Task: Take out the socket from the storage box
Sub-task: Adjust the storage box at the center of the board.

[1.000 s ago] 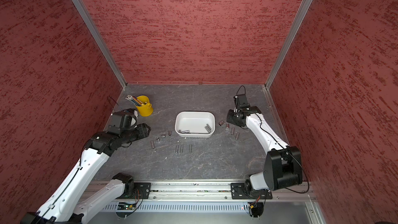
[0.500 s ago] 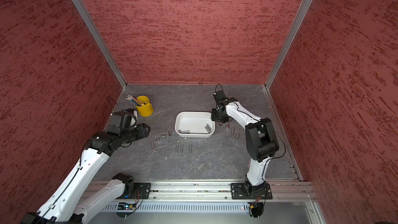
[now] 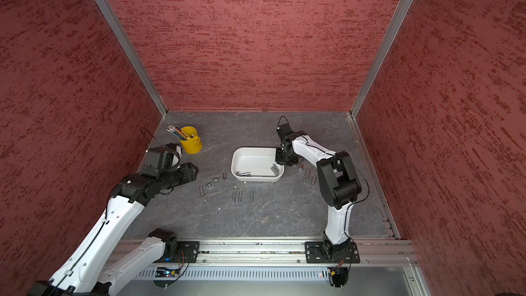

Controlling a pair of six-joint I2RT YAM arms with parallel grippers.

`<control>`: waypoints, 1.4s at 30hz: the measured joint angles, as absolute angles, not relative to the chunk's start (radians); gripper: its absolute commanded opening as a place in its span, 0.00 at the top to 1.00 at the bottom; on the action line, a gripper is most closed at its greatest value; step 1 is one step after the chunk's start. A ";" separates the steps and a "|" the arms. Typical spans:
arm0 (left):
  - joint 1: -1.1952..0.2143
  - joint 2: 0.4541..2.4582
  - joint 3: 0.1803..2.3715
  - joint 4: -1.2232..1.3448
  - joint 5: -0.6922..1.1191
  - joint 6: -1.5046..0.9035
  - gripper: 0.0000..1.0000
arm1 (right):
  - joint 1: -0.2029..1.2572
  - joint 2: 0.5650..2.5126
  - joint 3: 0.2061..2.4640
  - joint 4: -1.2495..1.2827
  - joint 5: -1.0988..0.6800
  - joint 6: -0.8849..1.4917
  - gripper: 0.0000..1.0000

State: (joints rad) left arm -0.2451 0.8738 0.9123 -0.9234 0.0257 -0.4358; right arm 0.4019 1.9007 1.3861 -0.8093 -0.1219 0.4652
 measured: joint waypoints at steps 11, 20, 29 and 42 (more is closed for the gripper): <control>-0.236 0.871 0.912 -0.923 0.029 -0.435 0.42 | 0.411 1.902 1.385 -0.812 -0.114 0.465 0.95; -0.236 0.871 0.912 -0.923 0.047 -0.435 0.42 | 0.412 1.918 1.420 -0.864 -0.131 0.470 1.00; -0.236 0.879 0.912 -0.923 0.070 -0.429 0.42 | 0.412 1.985 1.569 -1.017 -0.215 0.452 1.00; -0.236 0.878 0.908 -0.920 0.088 -0.428 0.41 | 0.388 2.019 1.629 -1.169 -0.331 0.425 1.00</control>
State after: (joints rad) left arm -0.2356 0.8780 0.9085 -0.9195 0.0879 -0.4282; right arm 0.3882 2.0186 1.6287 -1.1687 -0.3305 0.4248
